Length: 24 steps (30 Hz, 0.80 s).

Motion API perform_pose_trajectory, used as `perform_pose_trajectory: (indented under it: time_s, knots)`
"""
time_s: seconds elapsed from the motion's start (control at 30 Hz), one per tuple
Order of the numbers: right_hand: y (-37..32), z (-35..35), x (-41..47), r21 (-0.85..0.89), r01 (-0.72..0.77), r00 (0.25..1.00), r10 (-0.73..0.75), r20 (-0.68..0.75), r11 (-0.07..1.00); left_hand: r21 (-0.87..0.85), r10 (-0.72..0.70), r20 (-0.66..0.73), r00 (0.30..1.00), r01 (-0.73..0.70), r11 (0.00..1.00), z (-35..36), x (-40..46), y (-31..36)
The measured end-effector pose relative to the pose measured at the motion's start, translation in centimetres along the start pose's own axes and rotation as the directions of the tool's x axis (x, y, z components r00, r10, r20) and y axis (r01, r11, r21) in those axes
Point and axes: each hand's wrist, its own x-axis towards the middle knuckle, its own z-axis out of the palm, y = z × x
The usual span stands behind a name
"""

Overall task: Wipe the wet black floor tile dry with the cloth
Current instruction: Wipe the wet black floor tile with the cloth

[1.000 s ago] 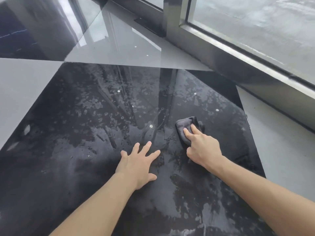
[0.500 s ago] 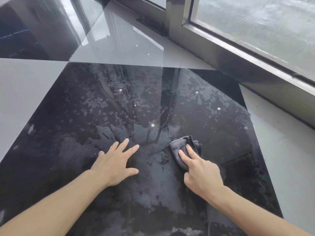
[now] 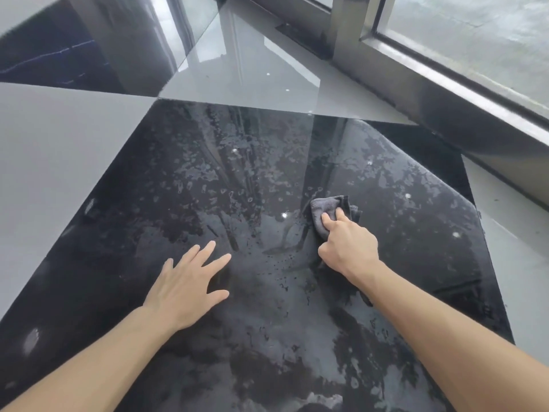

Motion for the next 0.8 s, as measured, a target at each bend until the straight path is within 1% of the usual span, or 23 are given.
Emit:
perform_pose_trajectory:
  time_s: [0.1, 0.27, 0.5, 0.67, 0.8]
  knots:
    - [0.3, 0.4, -1.6, -0.026, 0.028, 1.000, -0.028, -0.002, 0.999, 0.007, -0.004, 0.015, 1.000, 0.004, 1.000, 0.2, -0.2, -0.5]
    - [0.4, 2.2, -6.2, -0.073, 0.051, 0.998, -0.049, 0.032, 0.996, 0.031, 0.043, 0.036, 0.998, -0.044, 0.999, 0.7, -0.5, -0.4]
    - [0.4, 4.7, -12.2, -0.139, 0.117, 0.981, -0.093, 0.168, 0.983, -0.031, 0.006, 0.031, 1.000, -0.005, 1.000, 1.7, -1.3, -1.4]
    - [-0.3, 4.2, -10.8, -0.167, 0.133, 0.986, -0.113, 0.127, 0.977, -0.053, 0.015, 0.006, 1.000, -0.014, 0.998, 2.2, -1.4, -1.6]
    - [-1.7, 3.7, -7.8, -0.140, 0.122, 0.992, -0.114, 0.061, 0.983, -0.077, 0.028, -0.010, 1.000, -0.028, 0.997, 2.3, -1.3, -1.7]
